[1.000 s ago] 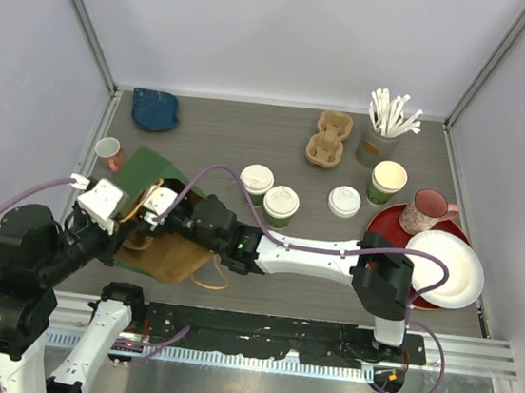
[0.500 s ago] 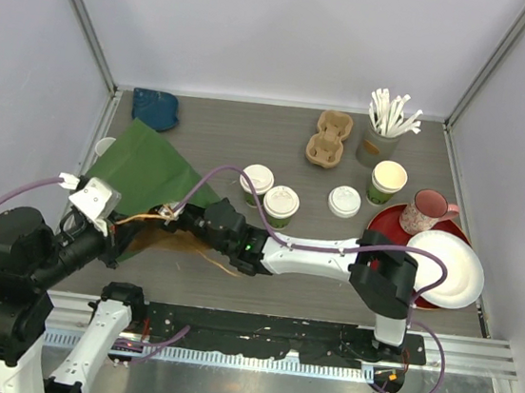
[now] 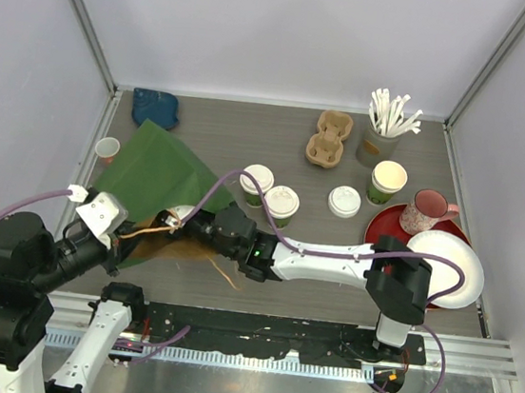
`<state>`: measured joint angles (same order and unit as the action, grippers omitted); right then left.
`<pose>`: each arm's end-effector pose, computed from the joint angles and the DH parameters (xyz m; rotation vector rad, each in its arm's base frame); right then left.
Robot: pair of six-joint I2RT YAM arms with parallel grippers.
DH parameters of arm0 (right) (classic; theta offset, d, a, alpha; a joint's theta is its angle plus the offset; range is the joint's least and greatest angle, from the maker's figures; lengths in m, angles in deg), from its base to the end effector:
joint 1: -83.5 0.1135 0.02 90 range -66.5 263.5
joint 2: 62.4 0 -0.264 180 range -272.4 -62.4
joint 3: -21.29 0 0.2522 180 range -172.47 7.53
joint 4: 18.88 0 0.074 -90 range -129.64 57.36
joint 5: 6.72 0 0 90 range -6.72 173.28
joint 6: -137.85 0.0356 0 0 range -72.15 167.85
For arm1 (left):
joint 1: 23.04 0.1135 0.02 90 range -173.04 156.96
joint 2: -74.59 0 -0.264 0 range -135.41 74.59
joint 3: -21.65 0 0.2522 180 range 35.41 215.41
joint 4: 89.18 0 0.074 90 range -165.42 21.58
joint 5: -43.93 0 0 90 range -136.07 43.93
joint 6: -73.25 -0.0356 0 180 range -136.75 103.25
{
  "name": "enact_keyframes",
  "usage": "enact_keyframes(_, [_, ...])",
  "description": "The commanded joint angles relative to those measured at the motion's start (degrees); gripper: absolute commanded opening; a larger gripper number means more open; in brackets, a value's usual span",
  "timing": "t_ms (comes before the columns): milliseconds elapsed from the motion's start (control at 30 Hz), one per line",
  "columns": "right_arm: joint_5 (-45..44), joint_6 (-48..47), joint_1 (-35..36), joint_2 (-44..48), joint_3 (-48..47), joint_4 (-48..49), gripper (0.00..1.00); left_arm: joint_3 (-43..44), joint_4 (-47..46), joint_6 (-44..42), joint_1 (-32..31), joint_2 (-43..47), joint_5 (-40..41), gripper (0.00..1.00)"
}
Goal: Pack the takeout coffee
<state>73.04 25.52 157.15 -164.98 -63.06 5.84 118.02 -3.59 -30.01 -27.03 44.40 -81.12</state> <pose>0.1258 0.4064 0.3046 -1.0003 1.1010 0.5984 -0.0105 -0.0198 0.4427 0.6780 1.7457 -0.4707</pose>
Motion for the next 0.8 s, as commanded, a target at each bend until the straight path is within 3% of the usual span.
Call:
enact_keyframes(0, [-1.00, -0.09, -0.17, -1.02, -4.28, 1.78, 0.66, 2.11, -1.34, 4.10, -0.23, -0.48, -9.86, 0.00])
enact_keyframes(133, [-3.55, -0.17, -0.78, -3.75, -7.19, -1.02, 0.57, 3.70, -1.78, 7.97, -0.23, -1.18, -13.98, 0.00])
enact_keyframes(167, [-4.69, 0.26, -1.13, -4.46, -8.24, -2.26, 0.46, 3.79, -2.31, 8.77, -0.32, -1.18, -14.78, 0.00])
enact_keyframes(333, [-7.07, 3.78, -3.59, -7.45, -10.45, -2.81, 0.23, 5.02, -6.44, 16.84, -0.23, -1.71, -18.47, 0.00])
enact_keyframes(367, [-8.55, 4.48, -3.77, -7.54, -9.75, -2.19, 0.09, 5.19, -7.66, 17.56, -0.23, -1.80, -18.74, 0.00])
enact_keyframes(467, [-9.79, 6.33, -3.77, -7.45, -8.69, 0.36, 0.01, 5.46, -9.69, 18.70, -0.14, -1.97, -17.70, 0.00])
enact_keyframes(633, [-13.75, 9.23, -3.34, -7.89, -9.22, 3.35, 0.04, 4.76, -12.24, 18.18, 0.38, -2.50, -16.02, 0.00])
enact_keyframes(667, [-13.75, 8.97, -3.33, -7.89, -9.30, 3.36, 0.31, 4.49, -12.59, 17.13, 0.39, -2.50, -15.49, 0.00])
enact_keyframes(700, [-12.62, 8.79, -3.16, -7.02, -8.96, 3.18, 0.43, 3.88, -12.16, 15.82, 0.47, -2.41, -13.05, 0.00])
enact_keyframes(767, [-11.56, 8.36, -2.90, -5.44, -6.77, 2.92, 0.53, 3.09, -9.27, 11.09, 0.39, -2.33, -9.27, 0.00])
